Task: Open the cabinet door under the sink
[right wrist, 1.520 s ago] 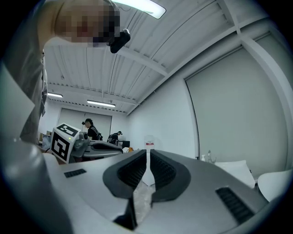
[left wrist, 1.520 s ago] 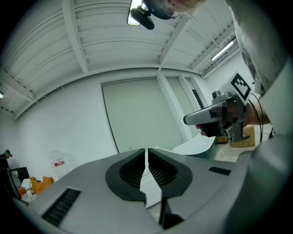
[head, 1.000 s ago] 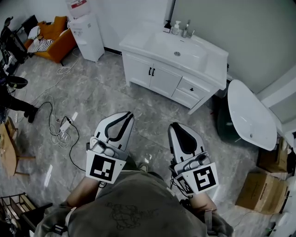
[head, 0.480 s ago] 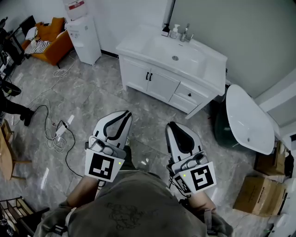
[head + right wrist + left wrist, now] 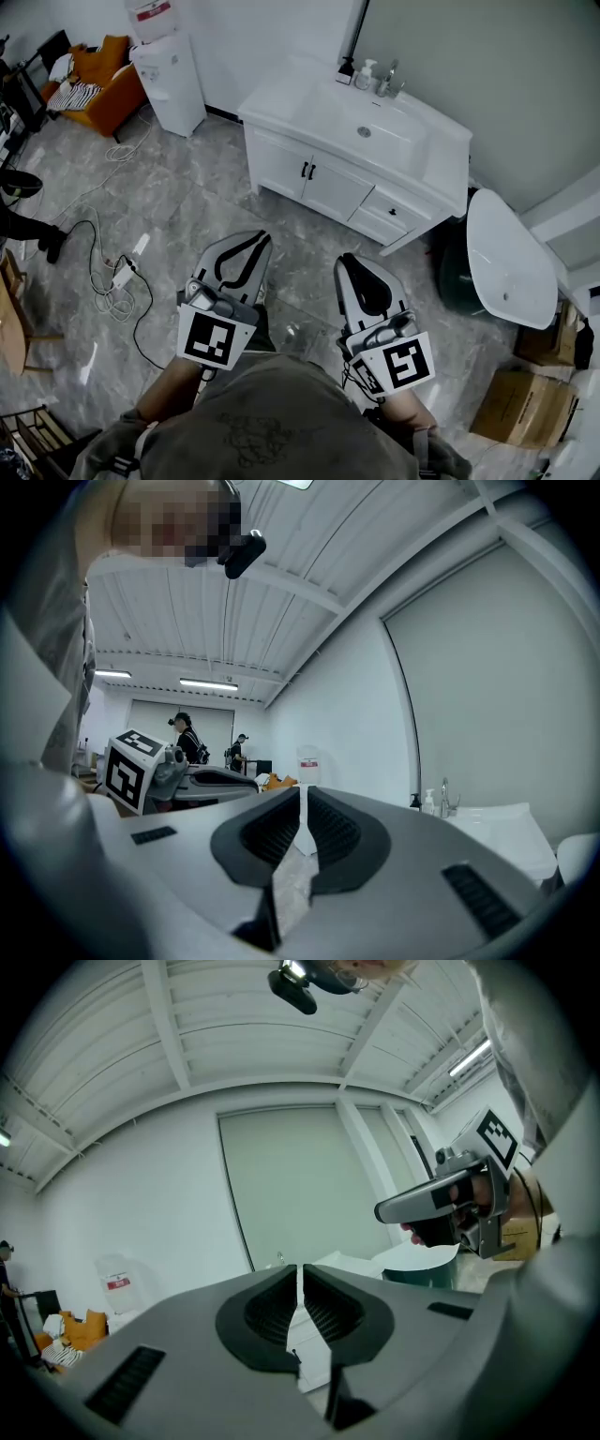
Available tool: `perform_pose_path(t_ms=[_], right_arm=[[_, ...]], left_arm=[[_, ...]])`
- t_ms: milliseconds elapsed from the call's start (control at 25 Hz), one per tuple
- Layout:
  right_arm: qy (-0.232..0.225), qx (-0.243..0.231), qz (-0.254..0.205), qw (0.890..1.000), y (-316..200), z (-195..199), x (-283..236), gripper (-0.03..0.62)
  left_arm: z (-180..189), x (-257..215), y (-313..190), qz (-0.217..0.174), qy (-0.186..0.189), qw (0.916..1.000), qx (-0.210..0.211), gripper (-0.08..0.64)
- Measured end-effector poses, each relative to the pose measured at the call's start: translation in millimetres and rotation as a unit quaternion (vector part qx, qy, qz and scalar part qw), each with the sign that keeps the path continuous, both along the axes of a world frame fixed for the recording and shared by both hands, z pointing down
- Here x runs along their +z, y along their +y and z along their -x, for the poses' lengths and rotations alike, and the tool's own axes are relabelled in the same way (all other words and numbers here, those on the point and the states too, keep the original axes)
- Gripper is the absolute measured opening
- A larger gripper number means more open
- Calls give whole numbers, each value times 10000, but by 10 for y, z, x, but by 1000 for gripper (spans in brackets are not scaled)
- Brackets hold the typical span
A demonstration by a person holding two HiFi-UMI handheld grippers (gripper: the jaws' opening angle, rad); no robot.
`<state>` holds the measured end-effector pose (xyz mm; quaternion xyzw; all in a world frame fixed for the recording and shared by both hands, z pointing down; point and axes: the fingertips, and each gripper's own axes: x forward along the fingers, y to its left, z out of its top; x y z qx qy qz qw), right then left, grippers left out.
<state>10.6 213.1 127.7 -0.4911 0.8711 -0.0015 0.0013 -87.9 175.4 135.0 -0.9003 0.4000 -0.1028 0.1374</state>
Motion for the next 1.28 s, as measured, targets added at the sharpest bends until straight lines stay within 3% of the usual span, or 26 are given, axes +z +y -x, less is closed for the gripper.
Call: perform_pose_path(t_ms=[480, 880, 1280], right_arm=[[79, 301, 336, 9990, -1293, 111, 108, 41], [301, 637, 576, 9959, -2367, 196, 229, 41], [440, 780, 811, 9927, -3039, 287, 566, 42]], left_arm=[[112, 99, -1250, 356, -24, 9991, 242, 32], [129, 166, -2364, 456, -107, 9966, 681, 32], [76, 522, -3134, 803, -102, 9922, 949, 32]])
